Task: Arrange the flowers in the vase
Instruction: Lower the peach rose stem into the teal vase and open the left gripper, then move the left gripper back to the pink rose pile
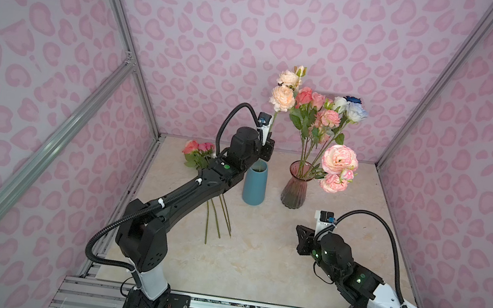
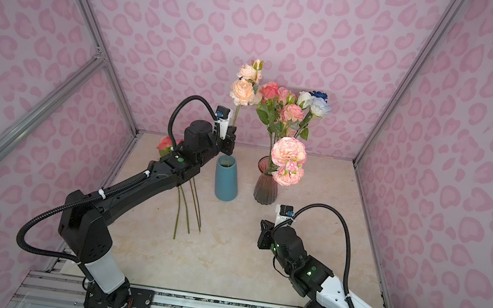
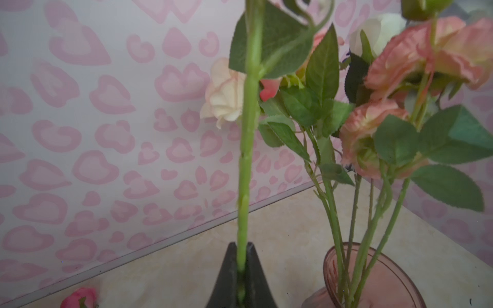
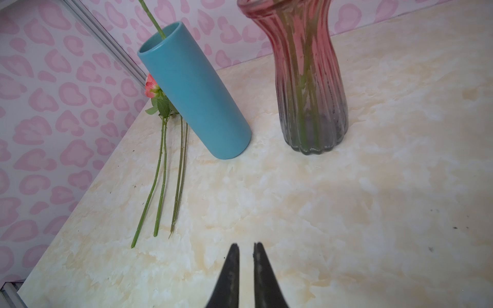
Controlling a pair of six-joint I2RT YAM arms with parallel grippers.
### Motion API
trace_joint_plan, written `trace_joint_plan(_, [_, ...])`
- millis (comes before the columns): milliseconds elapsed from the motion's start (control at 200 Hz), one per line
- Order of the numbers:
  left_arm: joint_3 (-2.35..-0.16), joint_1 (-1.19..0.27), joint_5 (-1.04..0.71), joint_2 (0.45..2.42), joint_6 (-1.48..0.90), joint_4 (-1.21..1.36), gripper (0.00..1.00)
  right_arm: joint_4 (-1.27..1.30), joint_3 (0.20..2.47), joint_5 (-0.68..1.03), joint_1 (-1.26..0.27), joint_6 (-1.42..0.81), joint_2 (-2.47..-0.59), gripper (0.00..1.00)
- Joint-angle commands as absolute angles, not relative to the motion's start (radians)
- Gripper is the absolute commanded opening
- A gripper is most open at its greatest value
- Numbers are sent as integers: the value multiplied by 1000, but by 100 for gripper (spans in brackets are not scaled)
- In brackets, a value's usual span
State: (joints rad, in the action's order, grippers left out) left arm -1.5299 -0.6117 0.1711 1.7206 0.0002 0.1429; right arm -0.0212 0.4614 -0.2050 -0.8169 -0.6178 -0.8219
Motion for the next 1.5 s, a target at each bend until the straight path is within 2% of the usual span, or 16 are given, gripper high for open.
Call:
trace_joint_plan(0, [-1505, -627, 238, 1733, 42, 175, 4, -3, 457, -194, -818, -631, -831, 14])
trace_joint_plan(130, [-1476, -628, 261, 1726, 59, 173, 6, -3, 458, -192, -818, -630, -833, 14])
trace_joint_plan(355, [-1461, -632, 256, 1705, 68, 132, 30, -3, 467, -185, -818, -632, -843, 15])
trace_joint_plan(615, [-1391, -633, 253, 1595, 57, 130, 35, -5, 477, -163, -819, -631, -859, 15])
trace_joint_plan(635, [-1383, -633, 254, 1584, 54, 131, 40, -2, 478, -163, -819, -633, -859, 15])
trace_joint_plan(815, [-1271, -632, 320, 1466, 11, 174, 40, 3, 484, -164, -822, -637, -859, 15])
trace_joint_plan(955, [-1159, -610, 429, 1374, -55, 216, 48, 1, 484, -168, -826, -637, -859, 15])
trace_joint_plan(1170, [-1021, -475, 532, 1283, -339, 103, 53, 1, 490, -163, -830, -635, -862, 16])
trace_joint_plan(1300, [-1005, -345, 510, 1337, -526, -61, 55, 2, 489, -161, -831, -636, -870, 16])
trace_joint_plan(1495, [-1018, -195, 336, 1514, -624, -130, 46, 10, 486, -153, -831, -640, -892, 16])
